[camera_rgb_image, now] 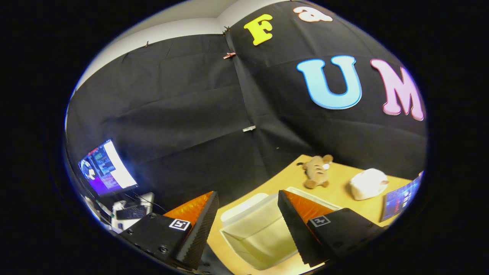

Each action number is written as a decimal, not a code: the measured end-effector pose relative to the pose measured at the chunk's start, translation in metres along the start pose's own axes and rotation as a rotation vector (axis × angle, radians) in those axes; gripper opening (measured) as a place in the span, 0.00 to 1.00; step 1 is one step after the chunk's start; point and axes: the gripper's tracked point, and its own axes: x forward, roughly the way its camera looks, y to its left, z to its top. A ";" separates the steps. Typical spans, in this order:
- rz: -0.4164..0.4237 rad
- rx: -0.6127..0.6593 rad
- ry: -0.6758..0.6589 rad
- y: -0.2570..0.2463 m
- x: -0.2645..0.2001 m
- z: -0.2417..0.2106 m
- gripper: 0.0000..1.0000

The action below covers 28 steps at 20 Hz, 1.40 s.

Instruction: Open the storage box then place both shoes into the box .Put the left shoe in first, then the right shoe, with the right side of both shoes facing outward in a uniform manner.

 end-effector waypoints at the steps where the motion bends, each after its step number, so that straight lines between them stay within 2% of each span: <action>1: -0.032 -0.036 -0.006 -0.011 -0.016 0.000 0.96; 5: -0.200 -0.134 -0.017 -0.062 -0.082 -0.007 0.96; 8: -0.328 -0.128 0.000 -0.097 -0.135 -0.029 0.96; 12: -0.498 -0.080 0.107 -0.149 -0.191 -0.096 0.96; 15: -0.578 0.014 0.216 -0.177 -0.212 -0.161 0.96; 19: -0.639 0.127 0.320 -0.210 -0.216 -0.236 0.94; 22: -0.670 0.189 0.376 -0.237 -0.210 -0.278 0.88; 27: -0.671 0.236 0.415 -0.269 -0.183 -0.310 0.83; 28: -0.673 0.227 0.427 -0.274 -0.178 -0.316 0.79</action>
